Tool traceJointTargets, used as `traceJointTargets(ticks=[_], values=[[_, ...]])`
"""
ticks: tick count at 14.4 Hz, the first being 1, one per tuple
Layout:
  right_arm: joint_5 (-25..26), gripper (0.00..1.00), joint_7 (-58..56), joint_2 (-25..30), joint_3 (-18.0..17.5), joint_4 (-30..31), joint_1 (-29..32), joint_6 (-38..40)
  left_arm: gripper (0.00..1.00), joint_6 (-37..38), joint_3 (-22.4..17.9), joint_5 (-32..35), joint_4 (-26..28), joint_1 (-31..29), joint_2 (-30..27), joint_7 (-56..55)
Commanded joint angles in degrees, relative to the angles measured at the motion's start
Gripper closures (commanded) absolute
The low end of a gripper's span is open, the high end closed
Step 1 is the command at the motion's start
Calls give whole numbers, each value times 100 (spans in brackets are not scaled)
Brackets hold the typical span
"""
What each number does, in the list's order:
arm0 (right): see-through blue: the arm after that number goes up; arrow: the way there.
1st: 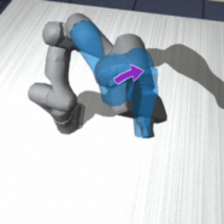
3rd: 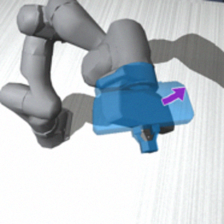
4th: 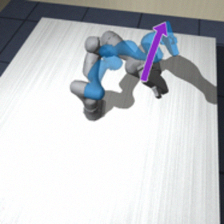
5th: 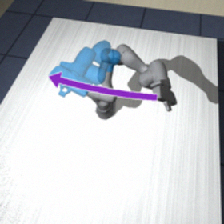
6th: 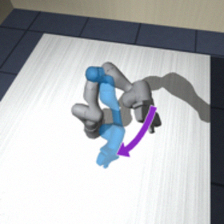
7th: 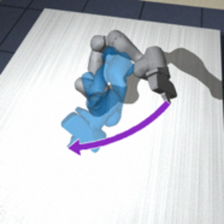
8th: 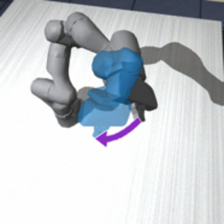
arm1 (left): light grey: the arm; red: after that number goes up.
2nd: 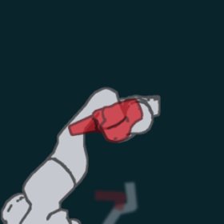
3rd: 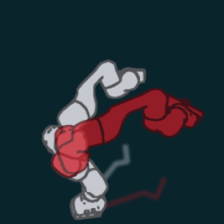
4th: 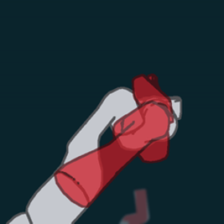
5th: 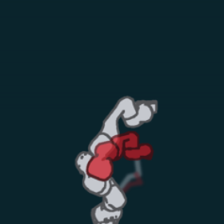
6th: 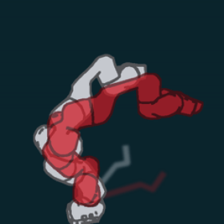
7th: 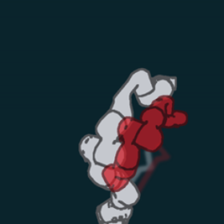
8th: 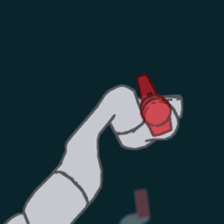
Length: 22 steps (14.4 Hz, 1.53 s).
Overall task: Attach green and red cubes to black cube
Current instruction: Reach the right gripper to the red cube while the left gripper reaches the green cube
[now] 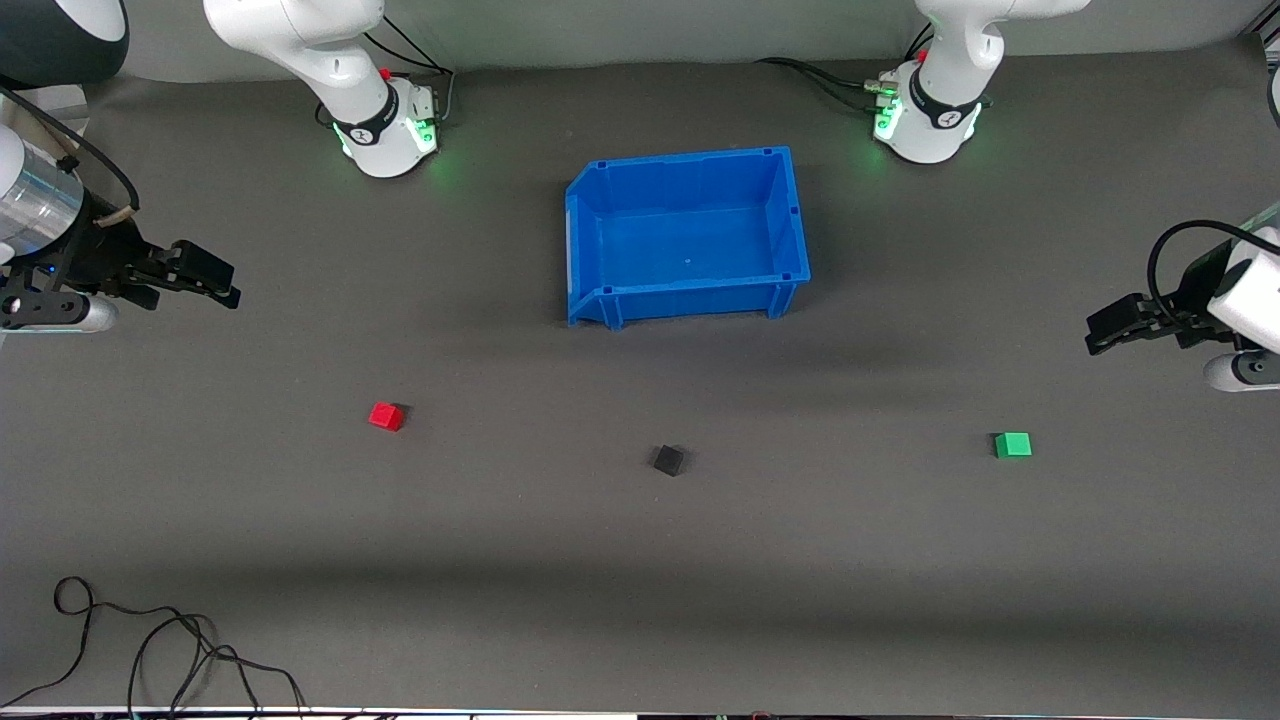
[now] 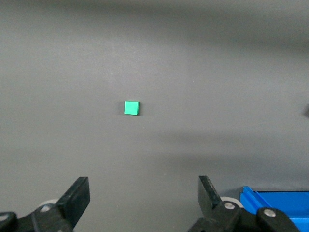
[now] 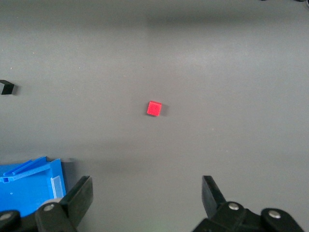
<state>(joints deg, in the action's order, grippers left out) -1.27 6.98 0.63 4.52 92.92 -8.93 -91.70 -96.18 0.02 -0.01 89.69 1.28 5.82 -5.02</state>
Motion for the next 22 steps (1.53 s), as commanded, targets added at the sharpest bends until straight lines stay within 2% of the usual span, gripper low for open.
traceJointTargets(ticks=[1,7,10,13,15,18,22], values=[[135,0,-57,16,5,-2,-47,73,0,125,-20,-86,206,39,-290,98],[135,0,-13,8,5,7,-56,73,0,47,-63,-43,390,-66,-195,-7],[135,0,-22,-45,-4,25,-47,82,0,-583,-64,-25,917,-286,-99,-664],[118,0,-83,-273,13,59,5,354,0,-1296,-90,10,1427,-505,94,-755],[118,0,-13,-510,13,121,-38,250,0,-1350,-99,-8,1437,-550,418,-1103],[83,1,5,-852,5,453,-56,-407,0,-1762,-99,-16,1367,-690,972,-1966],[21,1,31,-1011,13,1691,-3,-2050,0,-2201,-99,-175,1349,-866,1833,-3878]])
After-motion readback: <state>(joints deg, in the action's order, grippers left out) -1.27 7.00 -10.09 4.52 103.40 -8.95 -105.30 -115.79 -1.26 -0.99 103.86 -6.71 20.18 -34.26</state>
